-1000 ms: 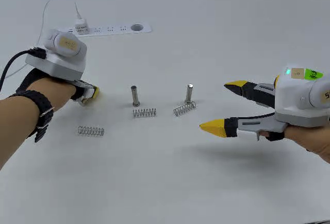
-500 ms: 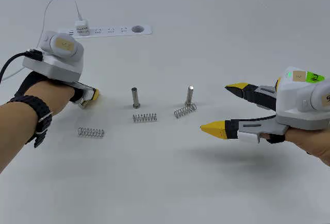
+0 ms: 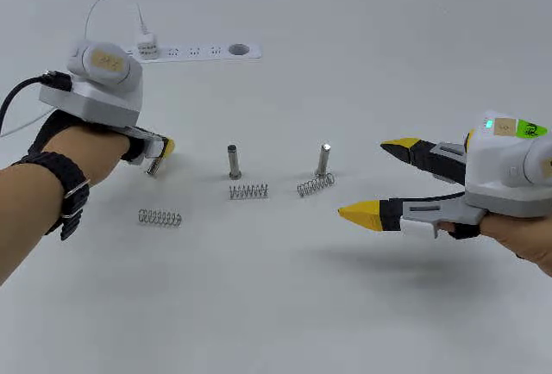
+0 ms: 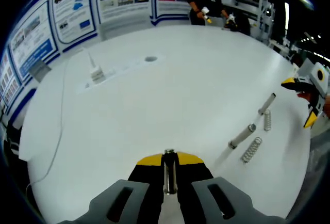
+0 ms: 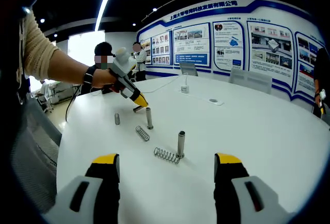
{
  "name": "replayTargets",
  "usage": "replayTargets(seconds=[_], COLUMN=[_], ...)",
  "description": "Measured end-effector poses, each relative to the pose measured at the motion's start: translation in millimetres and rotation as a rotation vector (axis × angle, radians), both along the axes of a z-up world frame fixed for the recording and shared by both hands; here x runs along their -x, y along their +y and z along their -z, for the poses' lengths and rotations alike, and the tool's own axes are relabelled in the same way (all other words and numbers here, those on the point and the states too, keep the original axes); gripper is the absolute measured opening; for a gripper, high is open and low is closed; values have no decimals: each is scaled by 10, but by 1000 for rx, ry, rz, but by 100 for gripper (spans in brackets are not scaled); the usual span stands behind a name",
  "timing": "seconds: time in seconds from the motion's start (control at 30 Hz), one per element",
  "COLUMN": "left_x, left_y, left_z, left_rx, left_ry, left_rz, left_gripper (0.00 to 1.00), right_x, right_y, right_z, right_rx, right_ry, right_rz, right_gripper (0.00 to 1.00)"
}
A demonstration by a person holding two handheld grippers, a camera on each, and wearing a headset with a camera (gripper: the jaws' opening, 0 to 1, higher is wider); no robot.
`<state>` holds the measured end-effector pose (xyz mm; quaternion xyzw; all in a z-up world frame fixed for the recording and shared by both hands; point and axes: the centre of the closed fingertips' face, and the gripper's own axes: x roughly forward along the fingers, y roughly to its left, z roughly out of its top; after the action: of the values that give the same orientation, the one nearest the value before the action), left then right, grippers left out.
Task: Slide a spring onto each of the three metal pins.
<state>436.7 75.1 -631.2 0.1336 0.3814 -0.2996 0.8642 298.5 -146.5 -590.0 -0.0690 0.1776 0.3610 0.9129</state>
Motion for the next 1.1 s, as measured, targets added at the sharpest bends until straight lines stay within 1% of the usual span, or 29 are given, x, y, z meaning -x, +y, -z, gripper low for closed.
replayTargets(seconds=[0.13,0.47,0.6,0.67,0.8,1.03,1.1], left_x=[43,95,153,184,239,314,329], left_y=[9,84,99,106,128,148,148], left_z=[-44,-114,-141,-156,-148,-195,-203], left_rx=[12,38,55,59,72,107,118], left_ry=[-7,-26,-31,-41,-42,-71,-78], left_rz=[-5,-17,-25,-28,-35,-63,-68], left_gripper=[7,7,7,7,7,7,7], right_x=[4,-4,-9,1,30,13,12], right_y=[11,59,63,73,102,126,132], right_z=[-14,-38,-47,-48,-38,-83,-74], right_rx=[3,6,7,6,14,11,13], right_ry=[-4,-8,-10,-11,-8,-19,-17], right_rz=[-2,-13,-14,-15,-23,-26,-27], right_gripper=[76,76,76,76,76,76,76])
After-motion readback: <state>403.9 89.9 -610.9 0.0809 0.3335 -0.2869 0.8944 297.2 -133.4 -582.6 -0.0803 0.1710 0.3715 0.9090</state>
